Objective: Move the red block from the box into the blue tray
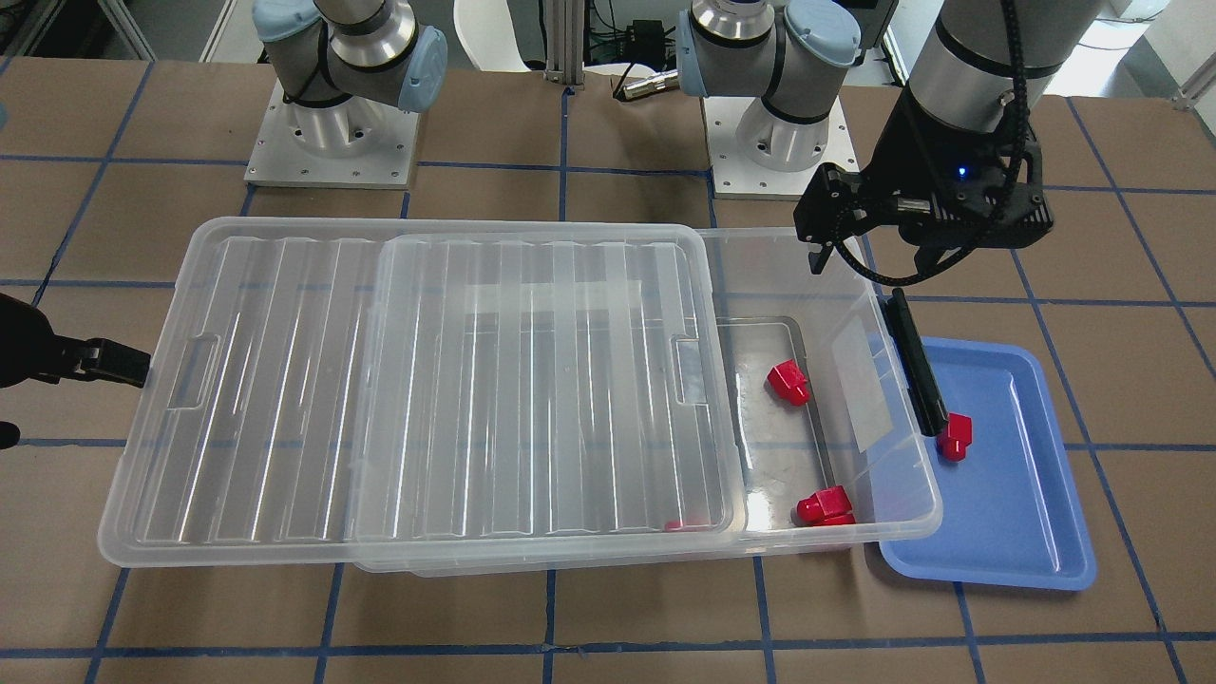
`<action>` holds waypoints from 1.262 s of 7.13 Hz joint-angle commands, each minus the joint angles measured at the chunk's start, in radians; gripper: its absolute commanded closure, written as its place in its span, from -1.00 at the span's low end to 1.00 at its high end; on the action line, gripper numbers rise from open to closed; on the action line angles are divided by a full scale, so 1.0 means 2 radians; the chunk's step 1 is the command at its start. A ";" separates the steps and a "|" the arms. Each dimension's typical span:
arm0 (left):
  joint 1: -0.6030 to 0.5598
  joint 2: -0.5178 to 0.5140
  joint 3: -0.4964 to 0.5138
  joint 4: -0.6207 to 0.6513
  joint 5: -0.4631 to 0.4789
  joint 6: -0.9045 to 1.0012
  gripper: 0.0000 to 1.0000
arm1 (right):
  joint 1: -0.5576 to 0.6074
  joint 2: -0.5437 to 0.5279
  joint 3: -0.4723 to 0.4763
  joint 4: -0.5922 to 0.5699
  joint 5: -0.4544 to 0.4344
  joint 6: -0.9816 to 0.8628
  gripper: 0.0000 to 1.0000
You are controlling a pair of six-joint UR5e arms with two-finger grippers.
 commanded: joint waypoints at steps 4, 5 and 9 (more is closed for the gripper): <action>0.000 0.001 -0.001 0.000 0.000 0.001 -1.00 | 0.063 -0.001 0.001 -0.002 0.001 0.088 -1.00; 0.000 0.001 -0.001 0.000 0.000 0.001 -1.00 | 0.077 -0.001 0.001 -0.002 0.001 0.114 -1.00; -0.001 0.002 -0.007 0.000 0.001 0.001 -1.00 | 0.116 0.000 0.001 -0.003 0.014 0.167 -1.00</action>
